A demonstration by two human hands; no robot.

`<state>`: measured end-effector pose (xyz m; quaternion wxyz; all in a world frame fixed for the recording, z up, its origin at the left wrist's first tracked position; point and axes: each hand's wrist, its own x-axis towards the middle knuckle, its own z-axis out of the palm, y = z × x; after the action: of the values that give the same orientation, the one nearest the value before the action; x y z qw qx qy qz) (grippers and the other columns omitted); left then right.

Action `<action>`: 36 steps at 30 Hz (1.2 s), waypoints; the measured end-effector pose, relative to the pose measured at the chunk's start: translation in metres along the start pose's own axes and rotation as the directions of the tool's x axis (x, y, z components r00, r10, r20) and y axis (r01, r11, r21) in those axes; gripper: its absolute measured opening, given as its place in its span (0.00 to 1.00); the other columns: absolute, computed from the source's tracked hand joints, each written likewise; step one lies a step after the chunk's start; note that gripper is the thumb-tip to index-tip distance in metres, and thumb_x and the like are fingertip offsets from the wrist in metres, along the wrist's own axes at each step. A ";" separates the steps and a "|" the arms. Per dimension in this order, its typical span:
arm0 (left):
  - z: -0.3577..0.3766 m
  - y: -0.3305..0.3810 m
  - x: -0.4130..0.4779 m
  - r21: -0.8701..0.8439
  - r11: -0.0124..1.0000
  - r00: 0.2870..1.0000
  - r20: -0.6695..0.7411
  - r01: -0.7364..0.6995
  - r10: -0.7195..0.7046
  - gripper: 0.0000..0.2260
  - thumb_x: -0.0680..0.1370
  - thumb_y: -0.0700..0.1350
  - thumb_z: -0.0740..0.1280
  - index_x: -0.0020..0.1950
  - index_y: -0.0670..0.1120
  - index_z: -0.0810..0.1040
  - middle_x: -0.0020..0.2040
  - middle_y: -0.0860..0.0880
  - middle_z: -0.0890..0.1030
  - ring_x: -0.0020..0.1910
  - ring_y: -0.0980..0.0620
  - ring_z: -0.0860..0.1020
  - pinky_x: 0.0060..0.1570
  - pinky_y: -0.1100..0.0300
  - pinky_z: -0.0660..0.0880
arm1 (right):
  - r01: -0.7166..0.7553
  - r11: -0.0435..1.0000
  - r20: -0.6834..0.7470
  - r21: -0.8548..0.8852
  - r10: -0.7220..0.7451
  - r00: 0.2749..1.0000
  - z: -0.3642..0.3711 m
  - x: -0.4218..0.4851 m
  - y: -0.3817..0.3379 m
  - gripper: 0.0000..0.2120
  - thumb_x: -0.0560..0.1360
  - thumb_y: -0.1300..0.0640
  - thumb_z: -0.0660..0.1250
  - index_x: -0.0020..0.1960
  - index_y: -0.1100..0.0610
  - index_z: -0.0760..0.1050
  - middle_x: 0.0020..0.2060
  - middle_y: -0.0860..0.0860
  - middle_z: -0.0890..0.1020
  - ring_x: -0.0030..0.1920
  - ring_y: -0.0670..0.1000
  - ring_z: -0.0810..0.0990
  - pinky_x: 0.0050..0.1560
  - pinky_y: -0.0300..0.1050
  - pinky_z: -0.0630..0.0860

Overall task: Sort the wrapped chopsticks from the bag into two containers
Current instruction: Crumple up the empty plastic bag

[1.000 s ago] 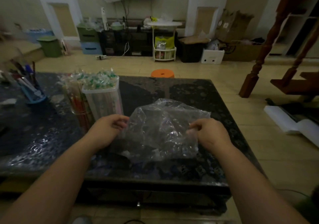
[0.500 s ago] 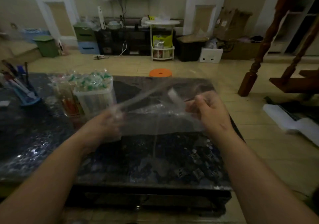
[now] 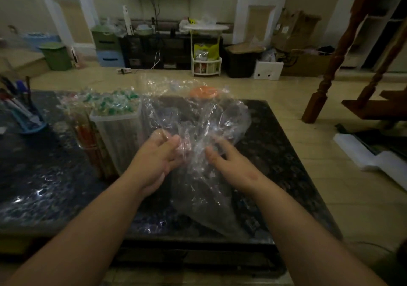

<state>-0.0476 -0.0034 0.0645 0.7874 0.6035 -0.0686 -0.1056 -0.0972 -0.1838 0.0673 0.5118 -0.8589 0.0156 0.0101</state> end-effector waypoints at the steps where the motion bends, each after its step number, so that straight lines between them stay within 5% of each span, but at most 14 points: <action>1: 0.003 0.001 -0.001 -0.081 0.997 1.000 0.010 0.019 -0.019 0.03 0.83 0.38 0.61 0.50 0.42 0.70 0.45 0.45 0.84 0.44 0.48 0.83 0.45 0.48 0.83 | -0.017 0.997 0.095 0.070 0.010 0.995 0.003 0.000 0.000 0.35 0.73 0.33 0.65 0.75 0.35 0.55 0.68 0.43 0.70 0.63 0.45 0.72 0.54 0.37 0.69; 4: 0.009 0.004 -0.005 -0.251 0.965 0.997 0.044 0.074 -0.065 0.03 0.82 0.37 0.62 0.50 0.43 0.71 0.51 0.40 0.82 0.47 0.44 0.83 0.47 0.45 0.83 | -0.042 0.989 0.261 0.140 0.004 0.965 0.014 0.000 0.003 0.46 0.64 0.39 0.78 0.72 0.27 0.52 0.60 0.41 0.76 0.57 0.47 0.80 0.55 0.45 0.78; 6: 0.011 0.003 -0.006 -0.214 0.976 0.999 0.021 0.040 -0.036 0.07 0.81 0.37 0.62 0.45 0.45 0.71 0.45 0.44 0.83 0.43 0.48 0.83 0.41 0.49 0.83 | -0.015 0.982 0.170 0.189 -0.018 0.985 0.023 0.003 0.006 0.42 0.64 0.50 0.80 0.71 0.35 0.63 0.56 0.45 0.82 0.52 0.49 0.84 0.51 0.52 0.83; 8: 0.010 0.002 -0.005 0.149 0.981 0.992 -0.001 -0.123 0.124 0.06 0.81 0.40 0.65 0.45 0.48 0.76 0.42 0.53 0.83 0.42 0.55 0.82 0.41 0.56 0.80 | 0.010 0.979 -0.052 0.205 0.001 0.999 0.025 0.006 0.001 0.17 0.70 0.61 0.75 0.57 0.48 0.79 0.44 0.52 0.85 0.42 0.51 0.85 0.43 0.57 0.83; 10: 0.003 0.003 -0.003 0.547 0.767 0.941 0.152 -0.336 0.303 0.05 0.76 0.52 0.72 0.51 0.60 0.80 0.52 0.61 0.82 0.52 0.63 0.80 0.51 0.60 0.77 | 0.012 0.957 -0.193 0.289 0.046 0.980 0.022 0.007 -0.003 0.06 0.75 0.64 0.69 0.47 0.54 0.82 0.38 0.54 0.85 0.39 0.54 0.85 0.42 0.58 0.82; 13: -0.011 0.005 -0.003 0.694 0.622 0.910 0.408 -0.361 0.073 0.38 0.58 0.73 0.75 0.65 0.81 0.63 0.77 0.61 0.59 0.75 0.56 0.63 0.73 0.55 0.64 | -0.009 0.862 -0.242 0.507 0.153 0.958 0.008 0.008 -0.008 0.07 0.77 0.62 0.67 0.46 0.52 0.82 0.39 0.52 0.86 0.41 0.53 0.85 0.38 0.44 0.83; 16: -0.009 0.001 -0.008 0.760 0.587 0.873 0.456 -0.279 -0.176 0.52 0.57 0.68 0.79 0.65 0.83 0.44 0.78 0.66 0.47 0.76 0.57 0.57 0.74 0.58 0.58 | -0.091 0.783 -0.212 0.615 0.276 0.937 0.000 0.009 -0.007 0.08 0.78 0.59 0.66 0.54 0.51 0.80 0.43 0.49 0.84 0.38 0.45 0.81 0.32 0.34 0.77; 18: 0.000 -0.005 -0.010 0.767 0.564 0.899 0.427 -0.305 -0.095 0.50 0.61 0.59 0.82 0.62 0.85 0.46 0.77 0.66 0.51 0.73 0.61 0.60 0.72 0.61 0.61 | -0.130 0.722 -0.145 0.679 0.307 0.941 0.004 0.007 -0.011 0.07 0.79 0.60 0.66 0.54 0.54 0.80 0.43 0.53 0.85 0.37 0.48 0.83 0.32 0.32 0.78; 20: 0.005 -0.009 -0.008 0.750 0.576 0.938 0.335 -0.325 0.092 0.40 0.67 0.51 0.81 0.61 0.81 0.60 0.73 0.58 0.67 0.68 0.59 0.70 0.69 0.61 0.68 | -0.133 0.615 -0.048 0.777 0.268 0.962 0.011 0.006 -0.015 0.08 0.77 0.65 0.66 0.53 0.60 0.82 0.43 0.57 0.86 0.43 0.55 0.86 0.48 0.48 0.83; 21: 0.005 -0.010 -0.006 0.747 0.587 0.950 0.260 -0.312 0.174 0.31 0.69 0.46 0.80 0.59 0.74 0.69 0.66 0.55 0.75 0.63 0.57 0.75 0.64 0.61 0.72 | -0.127 0.638 -0.031 0.759 0.231 0.973 0.014 0.008 -0.013 0.08 0.76 0.67 0.65 0.51 0.61 0.82 0.44 0.58 0.86 0.46 0.58 0.86 0.52 0.56 0.82; 23: 0.002 -0.006 -0.003 0.753 0.608 0.955 0.092 -0.252 0.282 0.18 0.71 0.38 0.76 0.49 0.61 0.79 0.49 0.53 0.82 0.48 0.55 0.81 0.50 0.67 0.75 | -0.100 0.827 -0.072 0.553 0.167 0.983 0.015 0.010 -0.012 0.07 0.75 0.66 0.66 0.44 0.59 0.82 0.40 0.53 0.86 0.44 0.56 0.85 0.49 0.51 0.82; 26: -0.001 0.002 -0.002 0.725 0.654 0.927 -0.059 -0.215 0.370 0.16 0.74 0.33 0.70 0.40 0.55 0.79 0.39 0.52 0.82 0.37 0.58 0.79 0.37 0.69 0.73 | -0.091 0.937 -0.038 0.338 0.110 0.993 0.016 0.008 -0.011 0.05 0.76 0.55 0.67 0.47 0.53 0.81 0.44 0.46 0.84 0.47 0.48 0.81 0.46 0.44 0.76; 31: 0.006 0.002 -0.005 0.679 0.672 0.862 -0.113 -0.296 0.494 0.16 0.73 0.31 0.67 0.39 0.53 0.78 0.40 0.49 0.82 0.40 0.54 0.79 0.42 0.58 0.76 | -0.345 0.737 0.422 0.581 0.090 0.902 0.024 0.004 -0.009 0.31 0.71 0.36 0.69 0.71 0.41 0.66 0.69 0.45 0.71 0.66 0.58 0.72 0.54 0.63 0.79; 36: 0.011 -0.006 -0.004 0.734 0.587 0.881 0.034 -0.343 0.472 0.17 0.73 0.33 0.69 0.38 0.56 0.74 0.41 0.51 0.77 0.41 0.54 0.76 0.39 0.57 0.72 | -0.171 0.690 0.224 0.704 0.013 0.975 0.030 0.009 -0.010 0.30 0.72 0.38 0.68 0.69 0.53 0.71 0.61 0.55 0.81 0.59 0.57 0.81 0.56 0.55 0.79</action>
<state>-0.0549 -0.0140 0.0614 0.4915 0.8370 -0.1760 0.1639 -0.0883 -0.1528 0.0617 0.8043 -0.5828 0.0095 0.1156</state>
